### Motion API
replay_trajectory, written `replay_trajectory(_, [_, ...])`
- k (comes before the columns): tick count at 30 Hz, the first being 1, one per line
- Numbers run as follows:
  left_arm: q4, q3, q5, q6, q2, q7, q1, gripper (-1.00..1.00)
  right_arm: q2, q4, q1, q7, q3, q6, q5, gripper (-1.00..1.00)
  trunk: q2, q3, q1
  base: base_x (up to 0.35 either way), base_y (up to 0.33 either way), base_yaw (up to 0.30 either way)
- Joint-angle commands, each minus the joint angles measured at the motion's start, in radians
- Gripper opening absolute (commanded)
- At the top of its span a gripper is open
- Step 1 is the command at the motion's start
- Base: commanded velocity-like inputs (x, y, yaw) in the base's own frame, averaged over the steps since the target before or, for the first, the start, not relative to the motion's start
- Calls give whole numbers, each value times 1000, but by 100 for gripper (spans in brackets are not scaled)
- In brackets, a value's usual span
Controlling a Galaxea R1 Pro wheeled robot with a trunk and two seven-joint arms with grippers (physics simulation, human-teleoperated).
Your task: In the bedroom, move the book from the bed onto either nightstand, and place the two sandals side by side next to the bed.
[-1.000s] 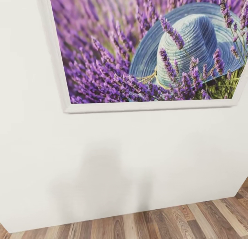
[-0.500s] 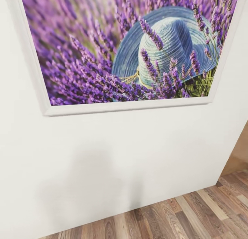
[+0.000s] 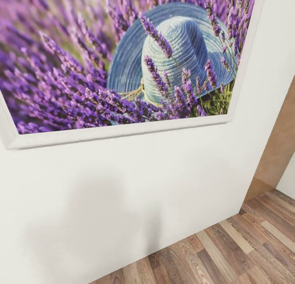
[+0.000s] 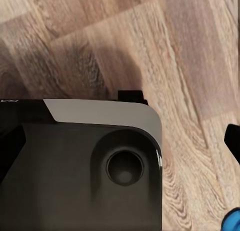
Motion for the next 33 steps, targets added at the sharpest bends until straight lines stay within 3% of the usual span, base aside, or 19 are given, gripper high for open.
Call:
replay_trajectory(1, [0,0,0,-4,-1,0,0,100,0,0,0,1,-1,-2,0,100,0,-1,0,21,0,-249])
replay_trajectory(16, [1,0,0,-4,-1,0,0,100,0,0,0,1,-1,-2,0,100,0,-1,0,5,0,-249])
replay_trajectory(24, [1,0,0,-4,-1,0,0,100,0,0,0,1,-1,-2,0,100,0,-1,0,236,0,-247])
replay_trajectory(33, [1,0,0,-4,-1,0,0,100,0,0,0,1,-1,-2,0,100,0,-1,0,41,0,-246])
